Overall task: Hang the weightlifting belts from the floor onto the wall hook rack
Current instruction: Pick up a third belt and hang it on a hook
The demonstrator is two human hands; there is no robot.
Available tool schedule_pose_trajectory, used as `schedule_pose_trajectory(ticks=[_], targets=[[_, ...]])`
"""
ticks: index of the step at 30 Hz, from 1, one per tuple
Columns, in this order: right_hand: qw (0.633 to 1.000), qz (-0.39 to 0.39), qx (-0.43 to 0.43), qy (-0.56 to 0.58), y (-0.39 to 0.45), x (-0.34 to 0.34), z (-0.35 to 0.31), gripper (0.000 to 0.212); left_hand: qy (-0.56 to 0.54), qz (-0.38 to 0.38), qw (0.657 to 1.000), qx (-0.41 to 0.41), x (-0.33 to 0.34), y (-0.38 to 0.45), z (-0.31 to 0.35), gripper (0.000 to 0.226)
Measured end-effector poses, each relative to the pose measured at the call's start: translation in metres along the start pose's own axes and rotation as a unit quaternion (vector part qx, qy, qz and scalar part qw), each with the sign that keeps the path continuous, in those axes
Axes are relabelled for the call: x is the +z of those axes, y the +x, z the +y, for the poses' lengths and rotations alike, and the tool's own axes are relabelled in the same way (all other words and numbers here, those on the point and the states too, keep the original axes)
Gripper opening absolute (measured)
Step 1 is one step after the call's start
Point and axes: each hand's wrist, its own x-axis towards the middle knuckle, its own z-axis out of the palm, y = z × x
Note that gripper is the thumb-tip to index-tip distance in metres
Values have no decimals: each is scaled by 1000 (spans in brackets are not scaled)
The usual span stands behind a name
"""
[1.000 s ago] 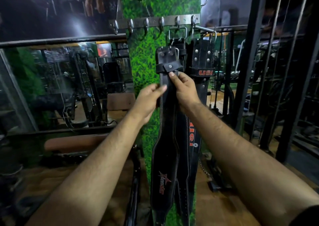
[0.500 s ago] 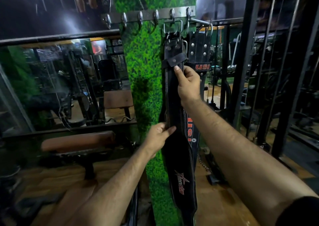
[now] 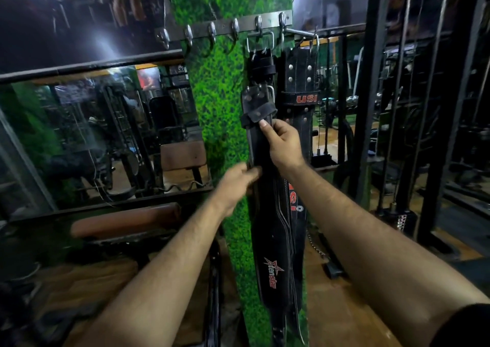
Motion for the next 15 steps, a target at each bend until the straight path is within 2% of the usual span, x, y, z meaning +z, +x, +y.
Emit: schedule_pose_trajectory(ticks=[3,6,8,11,13,15], targets=[[994,-28,-37,-101,-8,3,-6,45,-65,73,991,90,1,13,39,15],[979,15,-61,-196,-19,-1,-10,43,-64,118,983,127,6,10,42,16],[979,21,-49,-198,-33,-2,-10,43,-62,133,978,146,8,5,36,13],[982,-48,-5,-180,-69,6,13,34,-102,157,969,160,5,0,36,12],[989,-72,20,-129,-97,12,33,31,-118,161,965,170,4,-3,43,18],[994,-76,39,-67,-117,13,46,20,-120,146,964,186,5,-7,52,21]])
